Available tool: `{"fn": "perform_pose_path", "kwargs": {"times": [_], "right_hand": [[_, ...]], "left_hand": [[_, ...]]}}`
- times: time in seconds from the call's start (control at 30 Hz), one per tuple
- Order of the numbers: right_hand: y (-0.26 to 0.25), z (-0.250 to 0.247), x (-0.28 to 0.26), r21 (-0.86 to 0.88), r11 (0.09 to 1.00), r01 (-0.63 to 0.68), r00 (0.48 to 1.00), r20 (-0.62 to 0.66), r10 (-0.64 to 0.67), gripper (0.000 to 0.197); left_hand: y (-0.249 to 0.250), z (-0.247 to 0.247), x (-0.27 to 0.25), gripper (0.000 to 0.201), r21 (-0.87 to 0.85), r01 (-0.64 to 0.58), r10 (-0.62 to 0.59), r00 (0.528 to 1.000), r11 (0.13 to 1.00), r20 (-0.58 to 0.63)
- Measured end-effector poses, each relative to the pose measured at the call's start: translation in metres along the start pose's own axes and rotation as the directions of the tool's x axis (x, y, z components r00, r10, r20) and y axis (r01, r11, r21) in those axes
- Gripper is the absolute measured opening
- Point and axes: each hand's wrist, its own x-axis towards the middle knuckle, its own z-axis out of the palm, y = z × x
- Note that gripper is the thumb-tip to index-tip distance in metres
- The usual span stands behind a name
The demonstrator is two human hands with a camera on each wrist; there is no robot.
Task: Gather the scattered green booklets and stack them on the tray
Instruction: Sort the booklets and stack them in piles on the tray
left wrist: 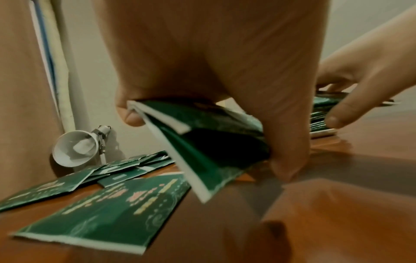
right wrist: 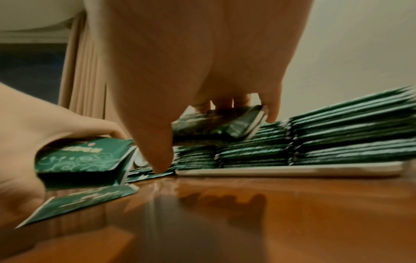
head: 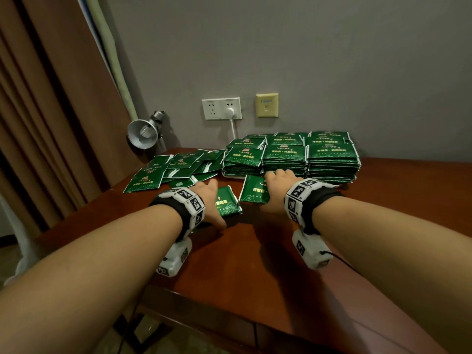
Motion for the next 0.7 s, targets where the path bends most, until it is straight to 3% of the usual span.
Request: {"fn": "perform_pose_path", "kwargs": {"times": [0.17, 0.4, 0.7], "right_hand": [[0.032, -0.016, 0.007, 0.026, 0.998, -0.055, 0.997, -0.047, 0.056, 0.082], [0.075, -0.051, 0.047, 0.120, 0.981, -0.153, 0.976, -0.134, 0.169, 0.078], [0.131, -0.100, 0.132, 0.059, 0.961, -0.269, 0.955, -0.115, 0.274, 0.086]], "left_hand": [[0.012, -0.024, 0.017, 0.097, 0.029, -0.051, 0.052, 0.998, 0.998, -0.019], [0.030, -0.076, 0.067, 0.073, 0.175, -0.179, 0.212, 0.957, 0.968, -0.198], [0.041, -0.137, 0.180, 0.067, 0.094, -0.252, 0.267, 0.936, 0.963, -0.230]]}}
